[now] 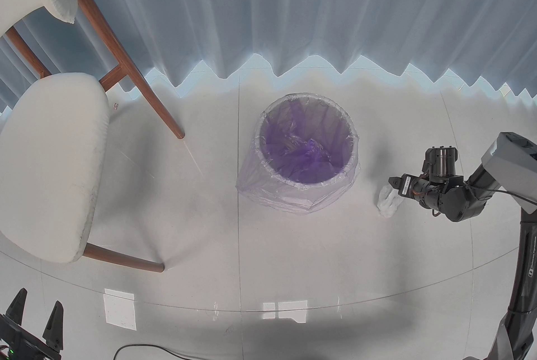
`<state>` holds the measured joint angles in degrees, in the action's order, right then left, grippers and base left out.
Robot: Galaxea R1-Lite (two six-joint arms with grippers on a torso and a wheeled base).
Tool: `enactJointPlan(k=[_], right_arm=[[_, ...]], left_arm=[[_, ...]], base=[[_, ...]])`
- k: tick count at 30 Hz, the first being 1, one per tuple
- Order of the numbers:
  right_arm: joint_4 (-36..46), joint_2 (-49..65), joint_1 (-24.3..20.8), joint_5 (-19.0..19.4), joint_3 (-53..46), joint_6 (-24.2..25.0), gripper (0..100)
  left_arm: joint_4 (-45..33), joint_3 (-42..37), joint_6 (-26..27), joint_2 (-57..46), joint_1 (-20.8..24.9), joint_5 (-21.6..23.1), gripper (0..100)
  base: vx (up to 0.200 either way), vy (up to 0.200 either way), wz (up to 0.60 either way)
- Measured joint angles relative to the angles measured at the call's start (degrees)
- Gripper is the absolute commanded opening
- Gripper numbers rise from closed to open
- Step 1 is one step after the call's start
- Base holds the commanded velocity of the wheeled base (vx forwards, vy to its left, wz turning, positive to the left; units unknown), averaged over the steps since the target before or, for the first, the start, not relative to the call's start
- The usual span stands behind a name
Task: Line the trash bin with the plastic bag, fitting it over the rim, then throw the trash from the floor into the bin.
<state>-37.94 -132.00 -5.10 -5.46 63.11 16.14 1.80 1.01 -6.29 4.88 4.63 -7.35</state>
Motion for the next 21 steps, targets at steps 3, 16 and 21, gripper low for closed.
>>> enactJointPlan(k=[3, 16, 21], right_arm=[[-0.16, -3.39, -0.52, 0.13, 3.43, 0.79, 100], [1.57, -17.36, -1.27, -1.18, 18.29, 2.15, 0], [1.24, -21.48, -0.57, -2.12, 22.28, 3.62, 0]], left_arm=[[-0.02, 0.00, -0.05, -0.02, 0.02, -0.01, 100], [0.00, 0.00, -0.17, -0.02, -0.04, -0.01, 100], [0.00, 0.00, -0.17, 0.00, -0.06, -0.01, 100]], base=[[0.000, 0.000, 0.00], [0.000, 0.000, 0.00], [0.000, 0.000, 0.00]])
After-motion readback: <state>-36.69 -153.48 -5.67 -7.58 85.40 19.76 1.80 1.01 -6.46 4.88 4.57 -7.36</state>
